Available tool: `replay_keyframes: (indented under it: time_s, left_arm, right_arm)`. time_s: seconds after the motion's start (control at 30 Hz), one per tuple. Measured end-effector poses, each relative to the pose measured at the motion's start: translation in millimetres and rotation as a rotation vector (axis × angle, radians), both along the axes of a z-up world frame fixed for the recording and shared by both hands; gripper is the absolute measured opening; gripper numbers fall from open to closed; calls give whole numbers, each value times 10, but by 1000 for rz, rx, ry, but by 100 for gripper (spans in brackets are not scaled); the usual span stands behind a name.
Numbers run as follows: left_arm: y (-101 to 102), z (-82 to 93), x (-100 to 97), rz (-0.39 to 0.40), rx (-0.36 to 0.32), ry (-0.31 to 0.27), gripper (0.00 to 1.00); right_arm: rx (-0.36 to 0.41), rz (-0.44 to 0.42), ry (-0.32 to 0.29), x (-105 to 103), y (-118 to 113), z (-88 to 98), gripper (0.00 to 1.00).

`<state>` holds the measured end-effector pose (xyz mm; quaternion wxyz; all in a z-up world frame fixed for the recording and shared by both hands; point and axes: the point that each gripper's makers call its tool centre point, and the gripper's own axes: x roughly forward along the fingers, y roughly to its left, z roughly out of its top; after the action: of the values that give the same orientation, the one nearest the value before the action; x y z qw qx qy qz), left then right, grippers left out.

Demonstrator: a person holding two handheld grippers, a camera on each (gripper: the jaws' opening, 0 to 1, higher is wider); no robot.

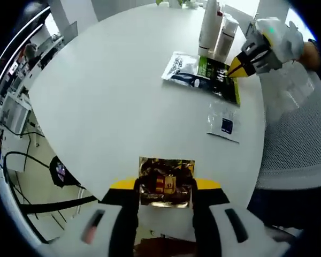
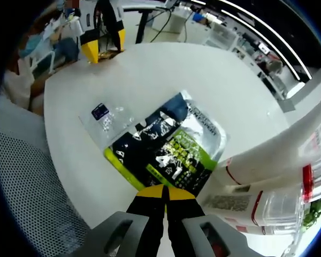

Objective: Arrange the skincare products in the storage area until every visible bottle or jar stands upright without overlapping.

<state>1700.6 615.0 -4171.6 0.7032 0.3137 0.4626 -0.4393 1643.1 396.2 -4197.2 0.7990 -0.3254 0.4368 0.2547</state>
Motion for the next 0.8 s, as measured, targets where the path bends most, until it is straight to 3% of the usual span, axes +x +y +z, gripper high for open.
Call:
replay_keyframes:
  time_s: [0.23,0.73,0.8]
  left_arm:
    - [-237,-35,122,-95,45,-30,38]
    - [-832,-120,346,-222,115,-36,38]
    - [-918,-155,347,-231,115,-16,39]
  right_arm:
    - [3,-2,2,0,0,-4,0]
    - [10,-9,6,-2,-2,-1,0]
    - [13,-10,6,-2,-3,-1,0]
